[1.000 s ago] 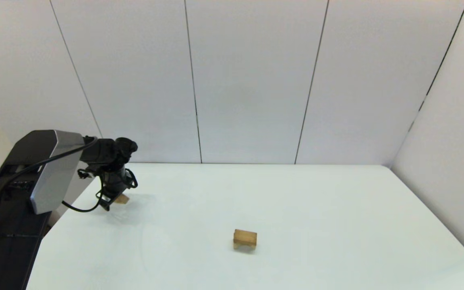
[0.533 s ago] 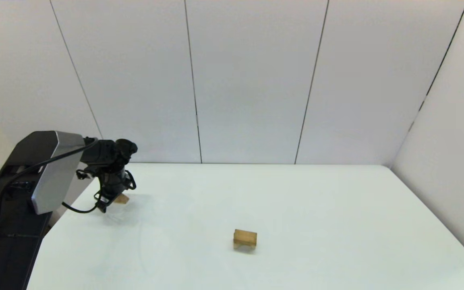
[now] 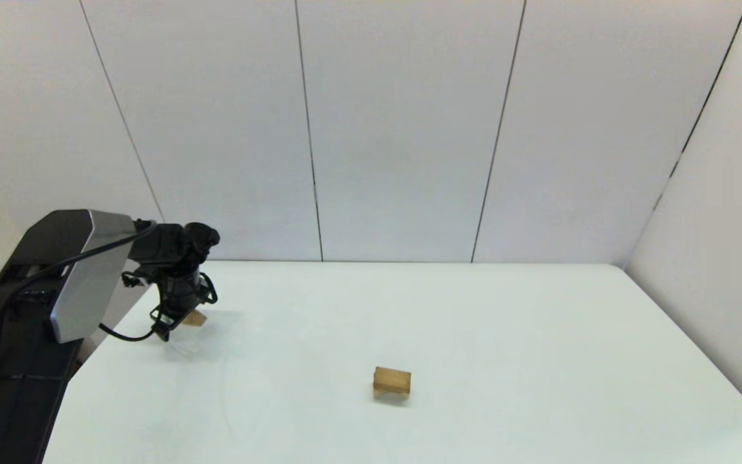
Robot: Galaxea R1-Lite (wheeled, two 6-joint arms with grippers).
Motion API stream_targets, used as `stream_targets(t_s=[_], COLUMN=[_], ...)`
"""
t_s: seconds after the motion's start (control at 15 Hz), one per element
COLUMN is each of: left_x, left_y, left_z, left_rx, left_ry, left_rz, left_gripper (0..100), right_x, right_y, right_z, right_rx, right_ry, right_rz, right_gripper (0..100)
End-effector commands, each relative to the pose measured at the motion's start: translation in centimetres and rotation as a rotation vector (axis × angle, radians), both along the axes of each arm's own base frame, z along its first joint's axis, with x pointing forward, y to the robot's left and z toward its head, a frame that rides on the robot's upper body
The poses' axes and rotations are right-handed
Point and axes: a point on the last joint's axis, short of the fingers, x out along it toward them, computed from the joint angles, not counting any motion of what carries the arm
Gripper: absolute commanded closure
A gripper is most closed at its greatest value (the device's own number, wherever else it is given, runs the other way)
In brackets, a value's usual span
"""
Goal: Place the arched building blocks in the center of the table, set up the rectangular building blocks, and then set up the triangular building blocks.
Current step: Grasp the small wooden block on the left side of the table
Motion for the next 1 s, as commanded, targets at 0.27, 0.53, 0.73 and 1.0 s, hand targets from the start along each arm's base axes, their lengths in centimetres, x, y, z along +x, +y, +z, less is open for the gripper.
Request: stream_targets(t_s=[0.27, 0.53, 0.73, 1.0], left_x=[-0.23, -0.23, -0.22, -0.22], left_y=[0.08, 0.15, 0.23, 0.23], left_z=[-0.06, -0.06, -0.05, -0.13], left_rx=[0.004, 0.005, 0.005, 0.005], left_ry=[0.020, 0.019, 0.018, 0.020], left_rz=[0.012, 0.016, 0.017, 0.016], left_gripper=[0, 0, 100, 100], right_x=[0.01, 0.01, 0.00, 0.01], right_y=[0.00, 0.00, 0.00, 0.00], right_z=[0.01, 0.01, 0.01, 0.01], right_rx=[-0.001, -0.001, -0.001, -0.001], right_ry=[0.001, 0.001, -0.001, 0.001], right_rz=[0.001, 0.001, 0.001, 0.001], right_gripper=[0, 0, 0, 0])
